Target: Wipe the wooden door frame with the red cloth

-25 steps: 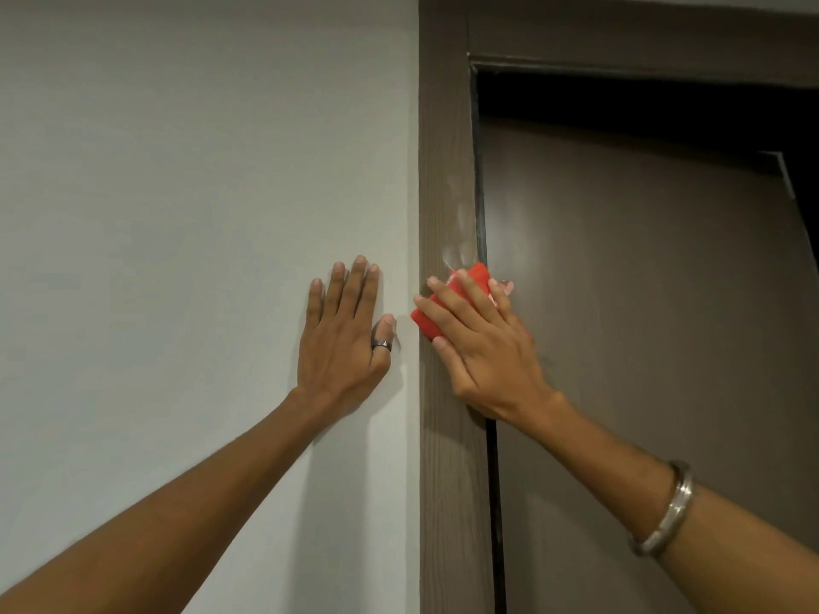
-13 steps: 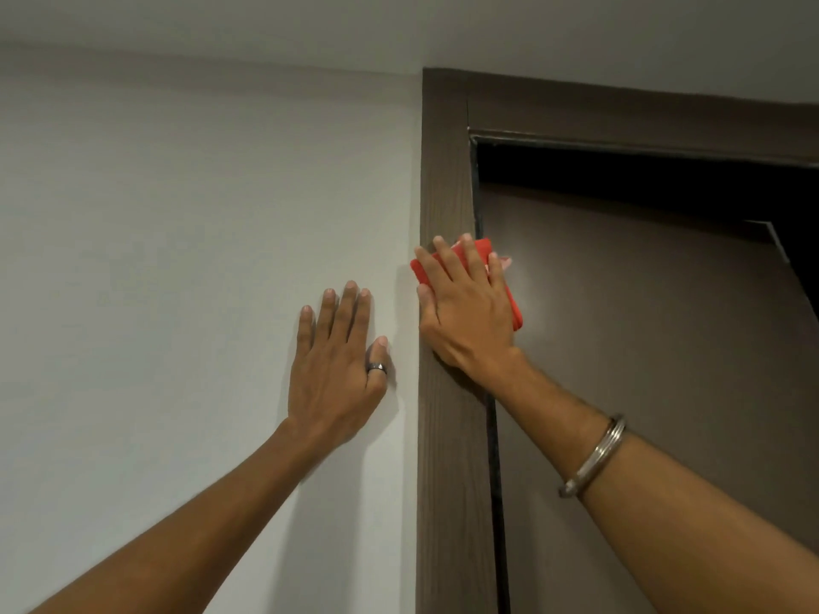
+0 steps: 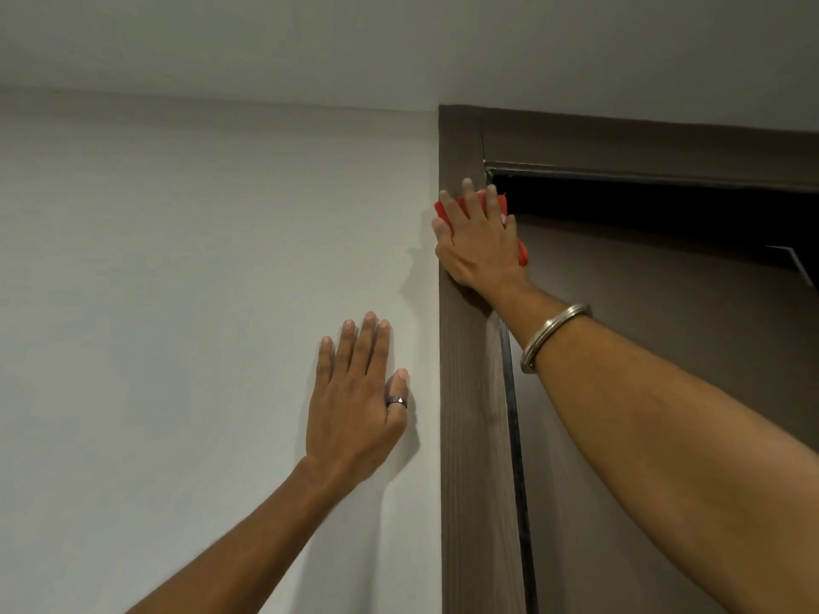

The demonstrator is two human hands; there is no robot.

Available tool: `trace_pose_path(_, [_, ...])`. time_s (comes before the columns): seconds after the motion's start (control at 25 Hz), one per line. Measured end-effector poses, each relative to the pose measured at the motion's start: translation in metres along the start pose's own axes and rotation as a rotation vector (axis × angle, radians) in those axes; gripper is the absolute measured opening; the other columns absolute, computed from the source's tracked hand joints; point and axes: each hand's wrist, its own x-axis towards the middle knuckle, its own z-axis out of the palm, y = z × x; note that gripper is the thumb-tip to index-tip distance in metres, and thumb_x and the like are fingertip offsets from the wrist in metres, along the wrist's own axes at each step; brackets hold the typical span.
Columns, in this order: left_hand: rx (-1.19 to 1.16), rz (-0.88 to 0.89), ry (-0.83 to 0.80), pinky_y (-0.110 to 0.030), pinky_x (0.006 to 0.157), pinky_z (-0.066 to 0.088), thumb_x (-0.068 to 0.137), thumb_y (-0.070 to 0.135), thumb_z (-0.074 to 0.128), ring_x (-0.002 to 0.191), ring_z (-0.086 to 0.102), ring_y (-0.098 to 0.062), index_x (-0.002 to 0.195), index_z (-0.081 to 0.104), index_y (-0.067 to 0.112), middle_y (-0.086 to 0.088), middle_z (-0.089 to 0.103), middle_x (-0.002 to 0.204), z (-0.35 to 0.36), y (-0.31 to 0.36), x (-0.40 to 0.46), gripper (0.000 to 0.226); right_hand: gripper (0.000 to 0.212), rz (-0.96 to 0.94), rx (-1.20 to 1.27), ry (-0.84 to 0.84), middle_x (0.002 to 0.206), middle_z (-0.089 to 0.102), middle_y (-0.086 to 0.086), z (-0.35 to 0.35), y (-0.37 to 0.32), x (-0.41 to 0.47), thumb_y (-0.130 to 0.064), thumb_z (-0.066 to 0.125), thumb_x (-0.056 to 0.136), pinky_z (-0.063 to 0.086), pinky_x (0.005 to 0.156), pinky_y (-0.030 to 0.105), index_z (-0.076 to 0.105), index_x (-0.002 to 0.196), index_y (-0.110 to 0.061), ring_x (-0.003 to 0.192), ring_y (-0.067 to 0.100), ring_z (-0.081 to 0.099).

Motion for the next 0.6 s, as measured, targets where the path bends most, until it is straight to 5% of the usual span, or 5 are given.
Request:
trace_pose_path(0.36, [0.001, 0.004, 0.005, -0.049, 0.133, -0.003, 0.102, 0.050, 0.012, 0.161, -0.013, -0.023, 0.165, -0.002, 0.019, -0.004, -0.010, 0.174, -0.002, 0.001, 0.000, 0.071, 0.069, 0.105, 0.189, 0.059, 0.176, 0.006, 0.001, 0.026, -0.029, -0.195, -0.048, 0.028, 0.104, 0.007, 0.133, 0.053, 0.005, 0.166, -0.027, 0.163, 0.026, -0.002])
trace_pose_path(0.6, [0.010, -0.011, -0.011, -0.049, 0.133, -0.002, 0.103, 0.047, 0.016, 0.161, -0.011, -0.025, 0.166, 0.001, 0.020, -0.005, -0.006, 0.175, -0.003, 0.001, -0.005, 0.069, 0.065, 0.141, 0.150, 0.214, 0.164, 0.041, 0.009, 0.047, -0.040, -0.328, -0.048, 0.043, 0.099, 0.041, 0.116, 0.063, 0.048, 0.154, -0.012, 0.153, 0.037, 0.034])
